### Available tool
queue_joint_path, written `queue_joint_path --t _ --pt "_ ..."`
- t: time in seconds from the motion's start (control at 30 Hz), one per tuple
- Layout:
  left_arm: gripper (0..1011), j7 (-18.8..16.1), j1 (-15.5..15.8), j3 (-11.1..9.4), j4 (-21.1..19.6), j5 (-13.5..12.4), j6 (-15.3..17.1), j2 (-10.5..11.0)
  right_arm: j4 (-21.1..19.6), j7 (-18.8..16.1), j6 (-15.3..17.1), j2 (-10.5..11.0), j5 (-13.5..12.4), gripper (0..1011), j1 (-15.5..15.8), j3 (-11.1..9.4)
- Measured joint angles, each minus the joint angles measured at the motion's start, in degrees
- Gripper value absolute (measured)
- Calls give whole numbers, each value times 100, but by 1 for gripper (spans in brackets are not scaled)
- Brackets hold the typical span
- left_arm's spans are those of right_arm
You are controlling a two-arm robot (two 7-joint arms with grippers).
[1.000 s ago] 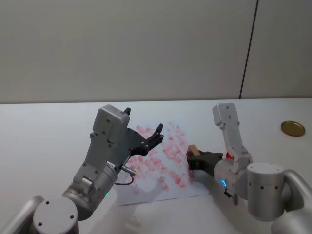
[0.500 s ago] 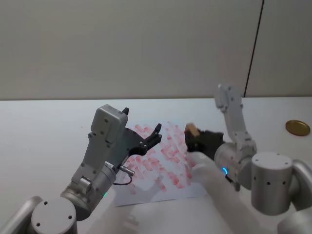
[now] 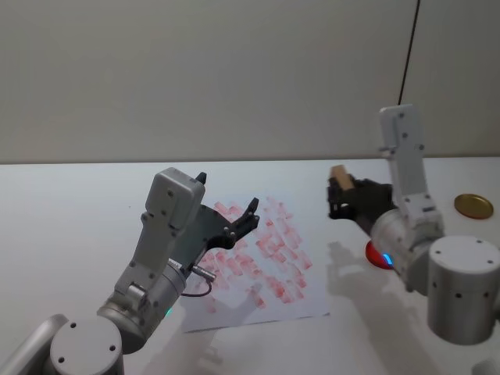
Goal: Use the one hand to pick up the stamp and affix it onto the A4 paper.
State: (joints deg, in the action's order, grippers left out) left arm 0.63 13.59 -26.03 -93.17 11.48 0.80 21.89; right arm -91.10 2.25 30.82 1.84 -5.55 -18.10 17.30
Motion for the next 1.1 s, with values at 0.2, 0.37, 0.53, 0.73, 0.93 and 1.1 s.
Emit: queue_joint_path --t 0.2,0.37,0.53,0.73,0.93,1.1 --pt "993 0 0 0 0 0 0 0 -233 285 88 137 38 220 178 -114" --pt "993 0 0 0 0 0 0 0 -338 468 116 261 8 220 355 -231" --pt "993 0 0 0 0 0 0 0 -349 547 84 350 -90 220 487 -328" --pt "993 0 0 0 0 0 0 0 -181 554 -41 436 -278 220 596 -453" --pt "993 0 0 0 0 0 0 0 85 430 -161 472 -439 220 593 -540" --pt "993 0 0 0 0 0 0 0 432 230 -285 471 -574 220 490 -593"
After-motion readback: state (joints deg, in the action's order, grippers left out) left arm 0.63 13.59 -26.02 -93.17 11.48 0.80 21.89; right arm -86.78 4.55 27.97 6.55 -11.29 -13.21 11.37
